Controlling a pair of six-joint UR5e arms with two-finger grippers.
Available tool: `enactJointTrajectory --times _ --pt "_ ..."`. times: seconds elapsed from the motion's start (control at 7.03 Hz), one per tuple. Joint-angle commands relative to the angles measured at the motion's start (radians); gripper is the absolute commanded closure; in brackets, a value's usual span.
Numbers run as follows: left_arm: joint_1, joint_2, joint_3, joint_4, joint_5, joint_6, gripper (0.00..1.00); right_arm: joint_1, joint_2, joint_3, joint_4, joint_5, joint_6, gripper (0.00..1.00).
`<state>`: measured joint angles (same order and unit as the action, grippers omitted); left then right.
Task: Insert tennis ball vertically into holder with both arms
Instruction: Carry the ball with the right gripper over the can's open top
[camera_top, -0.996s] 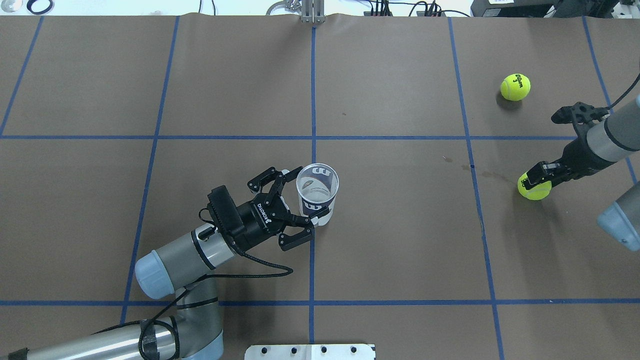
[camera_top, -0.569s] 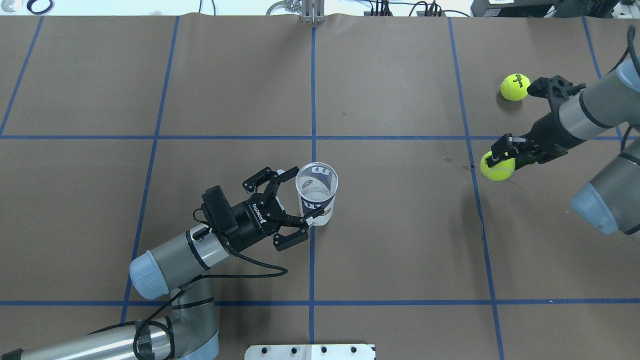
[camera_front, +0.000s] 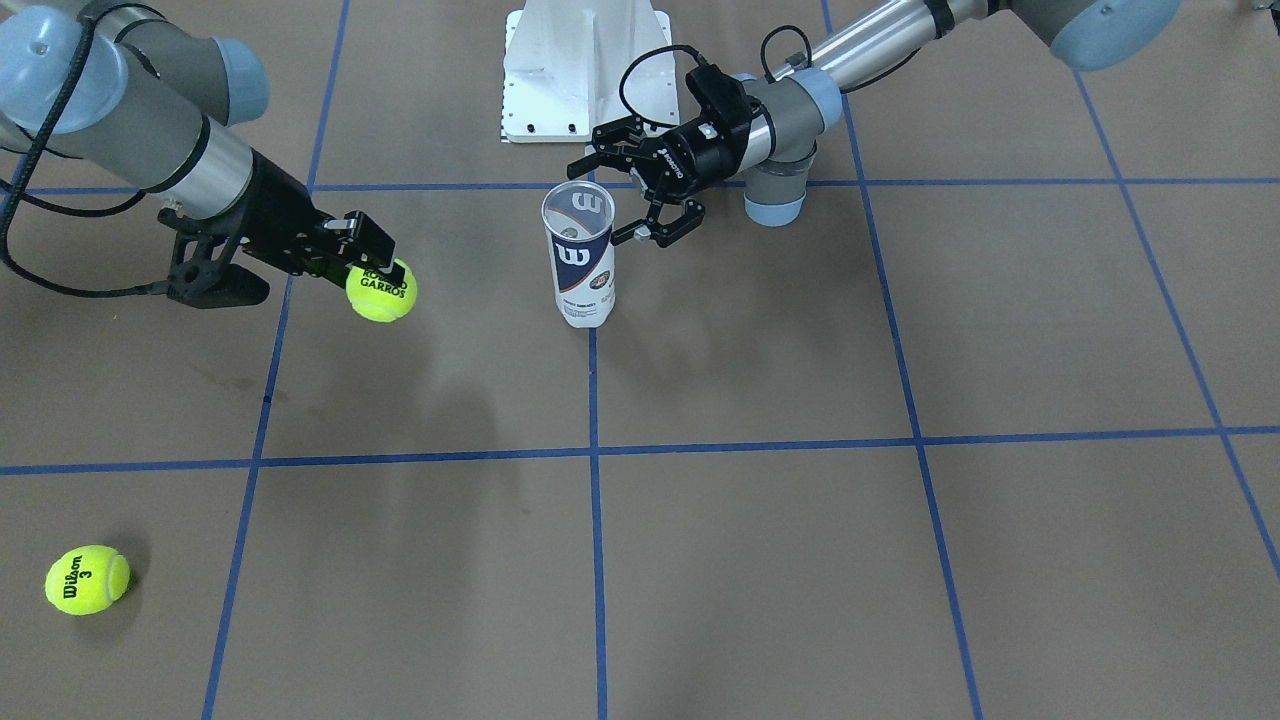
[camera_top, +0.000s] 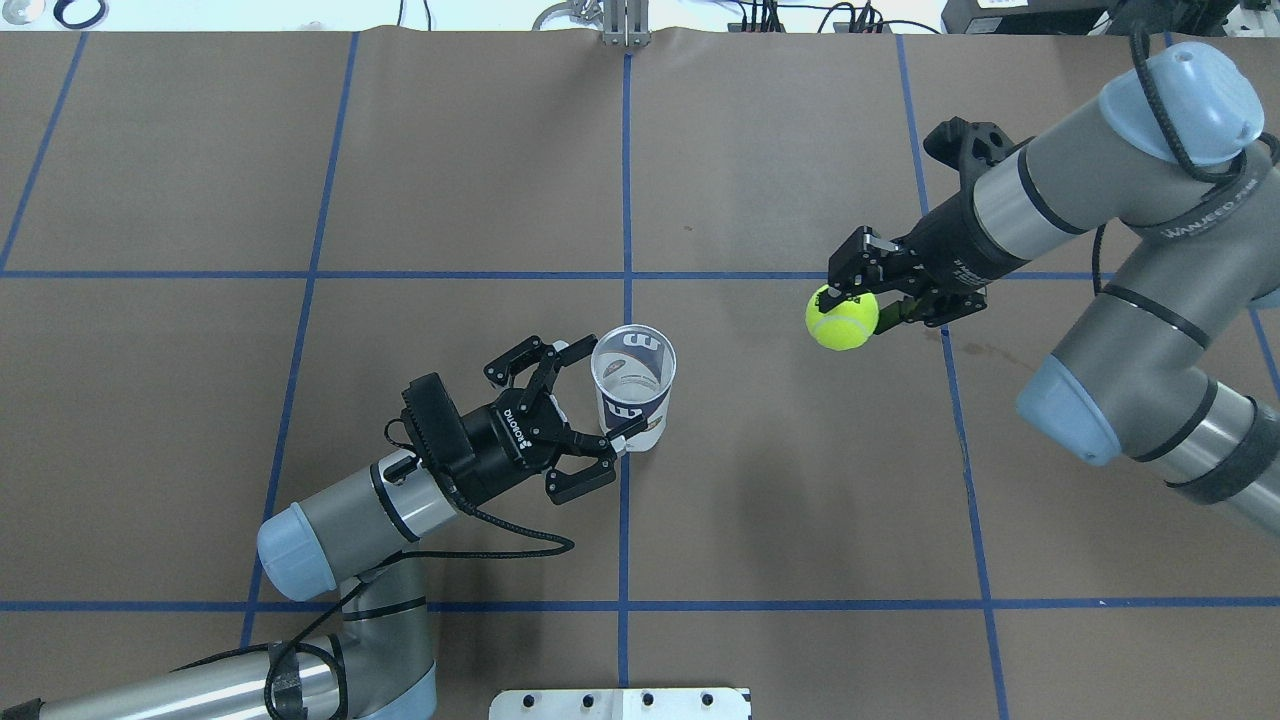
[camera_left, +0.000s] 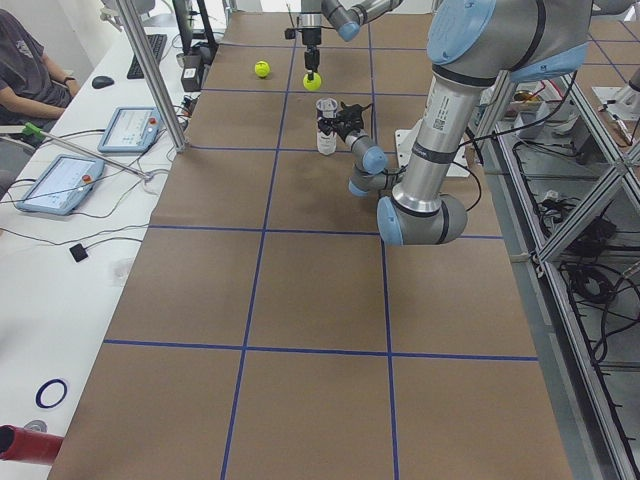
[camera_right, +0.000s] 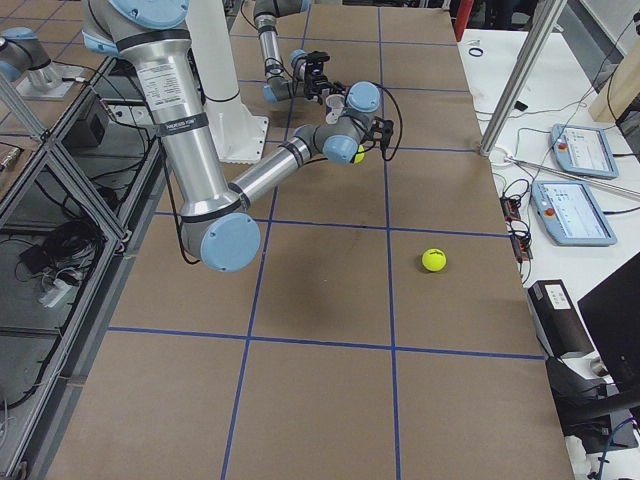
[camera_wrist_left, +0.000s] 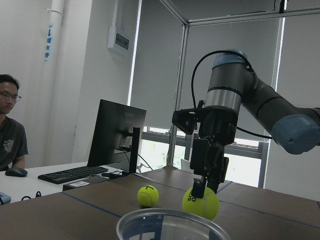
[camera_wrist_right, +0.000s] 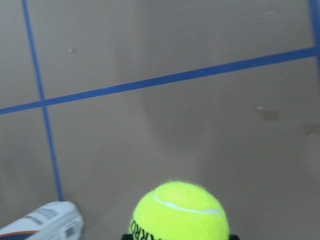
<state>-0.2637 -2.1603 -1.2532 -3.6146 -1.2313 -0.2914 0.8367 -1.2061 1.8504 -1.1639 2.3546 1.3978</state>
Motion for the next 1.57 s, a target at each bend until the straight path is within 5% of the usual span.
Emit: enactJointTrajectory --times 0.0,0.57,1.0,1.28,1.42 --pt "0.003 -0.001 0.001 0.002 0.001 0.000 0.00 -0.027 0.129 0.076 -0.148 0.000 0.079 1.00" --pt "0.004 -0.001 0.001 0.002 0.001 0.000 0.00 -0.152 0.285 0.082 -0.233 -0.121 0.200 1.00" --pt "0.004 -0.001 0.001 0.002 0.001 0.000 0.00 -0.172 0.293 0.076 -0.253 -0.147 0.199 1.00" --pt "0.004 -0.001 0.000 0.002 0.001 0.000 0.00 -0.175 0.295 0.066 -0.253 -0.147 0.196 0.60" --pt "0.004 -0.003 0.000 0.002 0.001 0.000 0.00 -0.179 0.295 0.066 -0.253 -0.147 0.196 0.50"
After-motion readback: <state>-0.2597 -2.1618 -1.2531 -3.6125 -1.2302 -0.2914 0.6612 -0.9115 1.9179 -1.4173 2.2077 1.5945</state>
